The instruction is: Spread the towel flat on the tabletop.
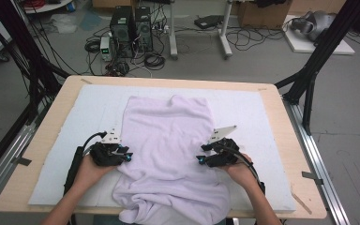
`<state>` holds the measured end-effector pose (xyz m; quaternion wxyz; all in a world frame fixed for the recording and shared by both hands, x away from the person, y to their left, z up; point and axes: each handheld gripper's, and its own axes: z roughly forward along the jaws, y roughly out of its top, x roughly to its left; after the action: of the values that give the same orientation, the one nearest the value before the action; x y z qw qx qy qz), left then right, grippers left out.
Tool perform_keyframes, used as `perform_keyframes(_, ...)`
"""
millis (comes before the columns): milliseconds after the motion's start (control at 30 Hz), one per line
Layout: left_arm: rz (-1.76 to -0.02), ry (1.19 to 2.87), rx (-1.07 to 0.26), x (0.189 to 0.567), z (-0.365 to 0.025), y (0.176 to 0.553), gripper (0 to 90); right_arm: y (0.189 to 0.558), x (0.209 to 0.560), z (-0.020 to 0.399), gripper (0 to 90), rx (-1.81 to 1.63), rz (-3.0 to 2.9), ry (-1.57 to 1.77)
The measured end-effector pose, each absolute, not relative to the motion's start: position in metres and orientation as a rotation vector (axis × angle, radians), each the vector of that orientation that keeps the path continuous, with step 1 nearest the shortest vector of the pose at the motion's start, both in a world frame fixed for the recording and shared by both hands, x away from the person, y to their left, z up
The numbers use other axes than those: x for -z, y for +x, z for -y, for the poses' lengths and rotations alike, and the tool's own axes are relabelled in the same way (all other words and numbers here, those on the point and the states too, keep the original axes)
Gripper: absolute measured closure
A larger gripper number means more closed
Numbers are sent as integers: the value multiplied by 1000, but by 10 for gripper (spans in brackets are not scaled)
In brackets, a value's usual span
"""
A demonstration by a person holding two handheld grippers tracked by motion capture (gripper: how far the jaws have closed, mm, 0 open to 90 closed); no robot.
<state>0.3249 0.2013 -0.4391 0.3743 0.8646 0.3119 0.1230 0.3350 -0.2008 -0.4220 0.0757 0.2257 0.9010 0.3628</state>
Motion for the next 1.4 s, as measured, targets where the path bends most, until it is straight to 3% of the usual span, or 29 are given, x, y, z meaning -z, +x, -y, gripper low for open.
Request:
perform_keyframes(67, -800, 2207, -303, 439, -203, 327, 854, 338, 431, 200, 594, -1062, -2735, 700)
perform_keyframes(167, -816, 2185, -317, 439, -205, 331, 878, 340, 436, 200, 763, -1068, -2747, 691)
perform_keyframes(233, -840, 2160, -342, 439, -208, 336, 881, 342, 435, 200, 822, -1061, -2737, 684)
perform_keyframes(433, -916, 2090, -435, 432, -211, 361, 882, 351, 423, 206, 843, -1113, -2609, 720)
perform_keyframes(567, -949, 2087, -433, 431, -206, 376, 863, 366, 431, 207, 800, -1076, -2588, 785)
perform_keyframes(667, -947, 2072, -427, 426, -210, 371, 754, 368, 433, 211, 703, -1106, -2580, 827)
perform_keyframes(900, -852, 2065, -482, 401, -222, 335, 638, 340, 407, 220, 580, -1175, -2542, 751)
perform_keyframes(1100, -767, 2061, -437, 403, -213, 296, 574, 309, 404, 217, 547, -1192, -2594, 637)
perform_keyframes(1233, -765, 2072, -377, 416, -202, 281, 440, 297, 415, 211, 500, -1203, -2662, 611)
perform_keyframes(1367, -712, 2118, -283, 431, -192, 274, 433, 290, 428, 206, 502, -1174, -2706, 600)
perform_keyframes(1400, -679, 2140, -227, 434, -189, 273, 494, 289, 432, 205, 522, -1155, -2721, 603)
